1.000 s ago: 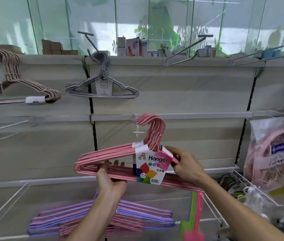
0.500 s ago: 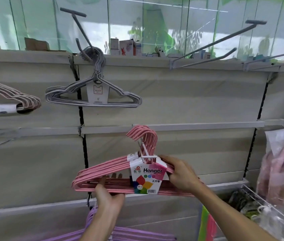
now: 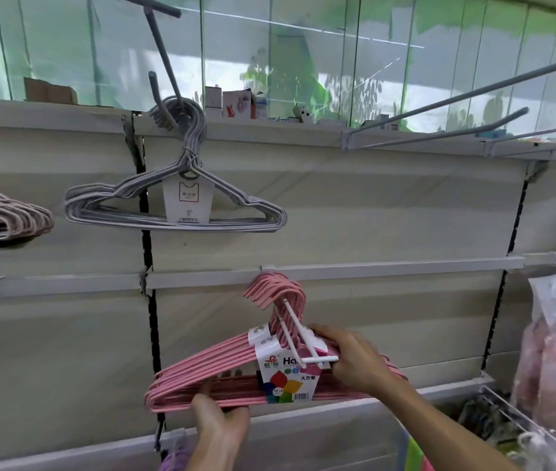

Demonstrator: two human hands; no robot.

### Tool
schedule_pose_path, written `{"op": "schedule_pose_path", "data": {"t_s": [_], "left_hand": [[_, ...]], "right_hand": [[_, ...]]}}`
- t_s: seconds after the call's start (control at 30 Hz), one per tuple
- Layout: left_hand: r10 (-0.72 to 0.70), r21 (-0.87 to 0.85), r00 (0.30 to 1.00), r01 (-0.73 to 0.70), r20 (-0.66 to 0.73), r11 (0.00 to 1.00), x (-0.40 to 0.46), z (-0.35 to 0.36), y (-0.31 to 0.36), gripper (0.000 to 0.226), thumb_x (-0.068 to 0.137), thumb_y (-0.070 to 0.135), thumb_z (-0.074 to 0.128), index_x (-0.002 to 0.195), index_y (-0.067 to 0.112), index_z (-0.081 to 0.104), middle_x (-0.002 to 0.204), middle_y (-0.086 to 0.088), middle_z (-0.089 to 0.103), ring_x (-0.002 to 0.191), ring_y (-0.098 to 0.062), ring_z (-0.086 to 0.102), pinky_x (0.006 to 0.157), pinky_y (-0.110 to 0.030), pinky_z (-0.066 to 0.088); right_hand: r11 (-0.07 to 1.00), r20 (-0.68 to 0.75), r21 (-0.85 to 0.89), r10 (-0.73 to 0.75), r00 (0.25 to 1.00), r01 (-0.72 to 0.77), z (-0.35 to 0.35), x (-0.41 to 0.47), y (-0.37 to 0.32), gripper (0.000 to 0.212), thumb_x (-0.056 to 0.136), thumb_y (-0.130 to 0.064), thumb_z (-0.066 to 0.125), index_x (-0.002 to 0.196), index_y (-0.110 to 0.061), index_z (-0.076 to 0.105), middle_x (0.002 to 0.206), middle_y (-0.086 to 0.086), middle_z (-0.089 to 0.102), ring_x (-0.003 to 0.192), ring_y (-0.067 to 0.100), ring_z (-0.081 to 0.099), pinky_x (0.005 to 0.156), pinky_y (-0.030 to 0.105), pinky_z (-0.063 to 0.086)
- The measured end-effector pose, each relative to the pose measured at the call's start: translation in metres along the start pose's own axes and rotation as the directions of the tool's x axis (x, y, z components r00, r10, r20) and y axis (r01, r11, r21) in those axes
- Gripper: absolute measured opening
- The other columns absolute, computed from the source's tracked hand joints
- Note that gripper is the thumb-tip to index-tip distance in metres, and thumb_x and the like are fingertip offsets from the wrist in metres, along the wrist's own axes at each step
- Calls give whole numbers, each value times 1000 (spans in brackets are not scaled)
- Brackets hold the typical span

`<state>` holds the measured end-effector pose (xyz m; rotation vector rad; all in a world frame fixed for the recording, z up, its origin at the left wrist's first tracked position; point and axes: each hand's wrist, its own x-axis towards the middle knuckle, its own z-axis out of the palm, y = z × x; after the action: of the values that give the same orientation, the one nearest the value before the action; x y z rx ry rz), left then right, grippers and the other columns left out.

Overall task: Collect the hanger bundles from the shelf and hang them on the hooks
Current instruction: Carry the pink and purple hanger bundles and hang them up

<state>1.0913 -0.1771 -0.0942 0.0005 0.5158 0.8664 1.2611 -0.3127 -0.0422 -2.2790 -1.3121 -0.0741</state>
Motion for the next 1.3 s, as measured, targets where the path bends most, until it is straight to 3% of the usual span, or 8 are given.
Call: {"op": "schedule_pose_path", "data": {"t_s": [0.4, 0.5, 0.63, 0.73, 0.87, 1.0, 1.17, 1.3], "left_hand": [[-41, 140, 999, 42, -9, 989, 5, -9, 10, 14, 96, 6, 55, 107, 10, 62, 97, -11, 66, 90, -25, 64, 107, -45, 45], [-77, 223, 997, 71, 21, 972, -5, -20, 14, 30, 95, 5, 57, 125, 6, 59, 113, -20, 67, 107, -30, 64, 105, -47, 46], [-67, 288, 997, 54, 36, 956, -20, -36, 20, 37, 97, 8, 55, 133, 5, 53, 128, -22, 61, 121, -34, 57, 107, -50, 43], [-75, 370, 997, 56, 36, 927, -42, -47, 24, 26, 98, 12, 55, 121, 0, 55, 128, -23, 57, 124, -35, 54, 107, -46, 43], [-58, 500, 998, 35, 31, 865, -80, -62, 25, 10, 99, 12, 53, 94, 5, 57, 105, -18, 57, 94, -31, 60, 90, -44, 52], [53, 614, 980, -161, 190, 773, -129, -65, 23, 10, 97, 15, 56, 91, 8, 60, 84, -6, 59, 78, -24, 60, 80, -41, 51], [179, 663, 886, -442, 428, 605, -189, -49, 5, 13, 100, 17, 52, 97, 11, 64, 83, -3, 62, 72, -20, 61, 67, -33, 55], [164, 669, 812, -561, 561, 488, -225, -36, -22, 19, 101, 16, 49, 103, 9, 66, 84, -5, 65, 71, -19, 64, 66, -30, 56]], "right_hand": [[999, 46, -40, -17, 999, 19, 6, 5, 3, 72, 77, -16, 66, 139, -43, 41, 124, -11, 67, 104, 17, 64, 83, 46, 58], [999, 57, -37, -32, 998, 34, 4, 4, 2, 76, 77, -9, 65, 142, -39, 42, 128, -7, 65, 107, 18, 63, 87, 46, 57], [993, 69, -103, -51, 996, 58, -7, -8, -2, 74, 81, -25, 72, 147, -32, 39, 139, -1, 58, 118, 22, 57, 99, 45, 49], [991, 94, -123, -47, 994, 58, -22, -23, -3, 82, 81, -39, 73, 152, -25, 33, 147, 4, 49, 128, 27, 50, 106, 48, 43], [992, 46, -70, -98, 994, 101, -47, -54, -4, 69, 88, -39, 67, 150, -23, 39, 146, 4, 51, 130, 25, 49, 106, 41, 42], [985, -97, 62, -155, 983, 161, -76, -94, -11, 50, 94, -34, 62, 141, -21, 51, 129, 0, 63, 114, 16, 58, 93, 31, 45], [961, -242, 152, -189, 952, 230, -110, -144, -10, 39, 94, -33, 62, 132, -22, 59, 117, -5, 66, 103, 12, 61, 92, 33, 49], [961, -311, 168, -159, 937, 219, -135, -181, 5, 35, 94, -31, 63, 127, -21, 62, 112, -6, 67, 99, 11, 63, 91, 32, 49]]}}
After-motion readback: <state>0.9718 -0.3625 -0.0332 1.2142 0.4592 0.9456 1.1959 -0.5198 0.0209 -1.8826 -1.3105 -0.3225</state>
